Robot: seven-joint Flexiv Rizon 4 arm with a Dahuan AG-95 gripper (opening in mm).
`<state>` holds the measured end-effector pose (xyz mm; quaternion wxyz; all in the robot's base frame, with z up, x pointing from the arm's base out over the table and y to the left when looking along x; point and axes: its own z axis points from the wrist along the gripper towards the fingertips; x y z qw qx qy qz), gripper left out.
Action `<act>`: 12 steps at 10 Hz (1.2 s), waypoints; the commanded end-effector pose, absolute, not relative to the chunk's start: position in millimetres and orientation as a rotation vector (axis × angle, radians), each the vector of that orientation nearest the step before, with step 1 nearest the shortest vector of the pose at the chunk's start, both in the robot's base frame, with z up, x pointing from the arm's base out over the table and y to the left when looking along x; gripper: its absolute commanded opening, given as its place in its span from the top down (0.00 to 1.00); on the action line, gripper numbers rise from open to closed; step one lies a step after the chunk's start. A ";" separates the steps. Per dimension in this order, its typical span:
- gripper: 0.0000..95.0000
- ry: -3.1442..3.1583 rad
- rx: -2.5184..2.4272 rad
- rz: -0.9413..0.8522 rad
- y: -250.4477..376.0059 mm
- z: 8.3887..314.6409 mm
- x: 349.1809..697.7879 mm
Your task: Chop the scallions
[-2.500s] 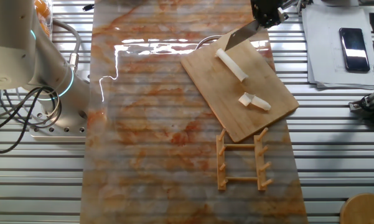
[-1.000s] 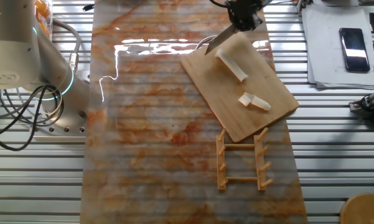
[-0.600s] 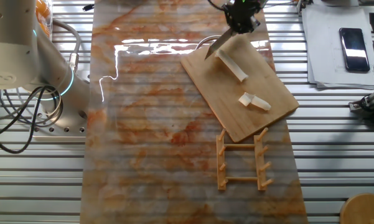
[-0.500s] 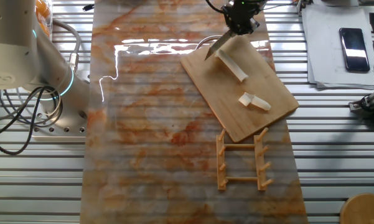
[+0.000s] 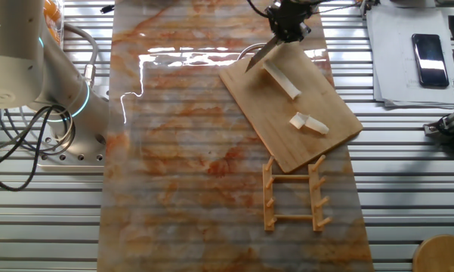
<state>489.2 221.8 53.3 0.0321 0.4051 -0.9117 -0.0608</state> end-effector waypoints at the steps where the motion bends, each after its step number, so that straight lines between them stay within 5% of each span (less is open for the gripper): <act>1: 1.00 -2.813 1.284 -0.179 219.8 51.6 485.4; 12: 1.00 -2.751 1.444 -0.068 185.5 60.1 491.1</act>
